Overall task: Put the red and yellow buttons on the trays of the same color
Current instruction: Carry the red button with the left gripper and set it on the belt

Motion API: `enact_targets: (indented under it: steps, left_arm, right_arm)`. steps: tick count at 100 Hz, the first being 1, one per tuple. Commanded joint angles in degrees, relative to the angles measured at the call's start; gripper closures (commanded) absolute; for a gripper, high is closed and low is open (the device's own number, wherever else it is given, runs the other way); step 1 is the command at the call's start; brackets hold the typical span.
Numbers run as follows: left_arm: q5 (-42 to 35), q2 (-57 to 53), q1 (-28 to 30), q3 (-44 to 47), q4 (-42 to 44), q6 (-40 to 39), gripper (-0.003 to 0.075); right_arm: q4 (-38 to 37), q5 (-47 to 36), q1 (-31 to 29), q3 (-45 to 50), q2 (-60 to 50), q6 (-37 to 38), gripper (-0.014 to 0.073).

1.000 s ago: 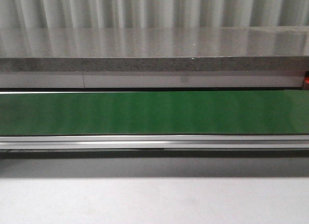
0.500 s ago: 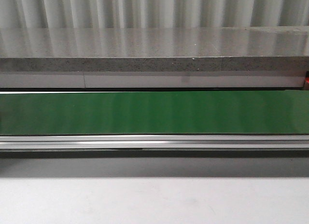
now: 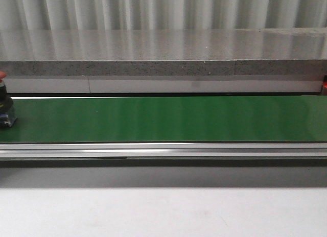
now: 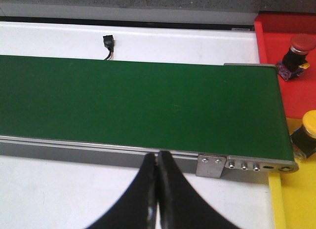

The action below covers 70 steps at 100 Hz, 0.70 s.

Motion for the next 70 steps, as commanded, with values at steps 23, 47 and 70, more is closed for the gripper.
enact_targets:
  steps: [23, 47, 70]
  left_arm:
    - [-4.71, -1.41, -0.06, -1.68, -1.94, -0.28, 0.0328]
    - [-4.64, -1.53, -0.06, -1.68, -1.94, 2.84, 0.0596]
    - [-1.81, -5.06, -1.10, -1.57, -1.31, 4.66, 0.0618]
  right_arm:
    - [0.18, -3.77, 0.06, -1.27, 0.23, -0.58, 0.0659]
    - [0.18, -3.77, 0.06, -1.27, 0.23, -0.58, 0.0659]
    - [0.18, -3.77, 0.06, -1.27, 0.23, -0.58, 0.0659]
